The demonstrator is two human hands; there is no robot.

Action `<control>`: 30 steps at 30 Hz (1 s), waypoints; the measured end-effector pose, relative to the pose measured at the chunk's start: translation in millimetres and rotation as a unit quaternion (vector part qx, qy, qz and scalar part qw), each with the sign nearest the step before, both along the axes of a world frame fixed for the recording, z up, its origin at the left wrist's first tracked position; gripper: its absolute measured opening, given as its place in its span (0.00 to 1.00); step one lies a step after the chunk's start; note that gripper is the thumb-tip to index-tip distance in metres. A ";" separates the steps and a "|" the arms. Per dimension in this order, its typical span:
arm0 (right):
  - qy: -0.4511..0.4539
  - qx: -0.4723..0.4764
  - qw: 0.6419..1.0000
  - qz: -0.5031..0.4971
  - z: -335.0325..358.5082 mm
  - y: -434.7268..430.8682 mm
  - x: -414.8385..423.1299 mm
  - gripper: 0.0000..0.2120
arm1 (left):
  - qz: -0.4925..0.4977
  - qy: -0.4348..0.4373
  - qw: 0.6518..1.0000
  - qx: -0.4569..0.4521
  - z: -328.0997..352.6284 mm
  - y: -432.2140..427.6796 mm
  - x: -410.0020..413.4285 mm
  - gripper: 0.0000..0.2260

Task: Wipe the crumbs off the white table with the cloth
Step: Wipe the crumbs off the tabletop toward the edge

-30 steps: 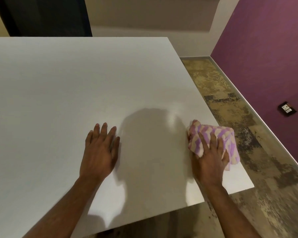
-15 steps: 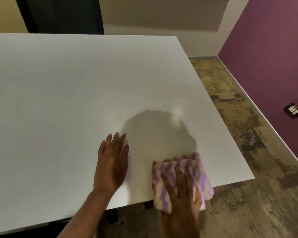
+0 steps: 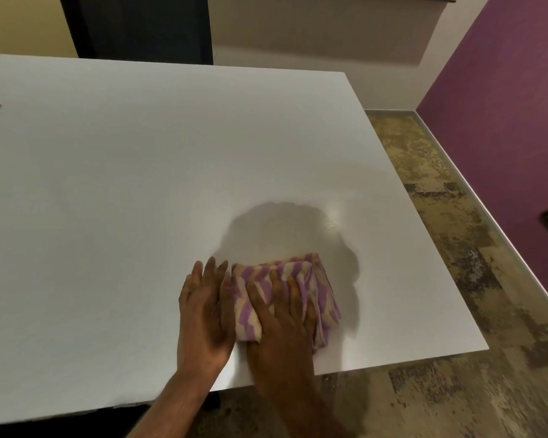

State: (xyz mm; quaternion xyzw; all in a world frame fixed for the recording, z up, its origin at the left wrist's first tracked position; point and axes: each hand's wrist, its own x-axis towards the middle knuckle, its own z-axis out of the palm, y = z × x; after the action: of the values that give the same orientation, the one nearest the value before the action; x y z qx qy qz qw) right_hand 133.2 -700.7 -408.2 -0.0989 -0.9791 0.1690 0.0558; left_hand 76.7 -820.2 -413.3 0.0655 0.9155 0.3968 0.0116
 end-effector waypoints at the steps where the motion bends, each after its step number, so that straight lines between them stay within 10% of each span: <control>1: -0.010 -0.031 0.999 0.002 -0.9 0.4 -10.3 0.34 | 0.004 -0.007 1.000 -0.011 -0.8 1.4 -0.9 0.25; 30: -0.019 0.000 0.996 -0.090 -5.8 108.0 -130.0 0.32 | -0.072 0.001 0.964 -0.257 -6.4 29.5 -21.1 0.30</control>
State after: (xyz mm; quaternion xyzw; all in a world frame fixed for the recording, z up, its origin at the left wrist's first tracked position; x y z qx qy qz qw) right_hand 3.2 -592.7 -414.0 -0.1899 -0.9670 0.1612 0.0527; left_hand 55.6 -790.7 -419.7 0.1265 0.9796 0.1464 0.0551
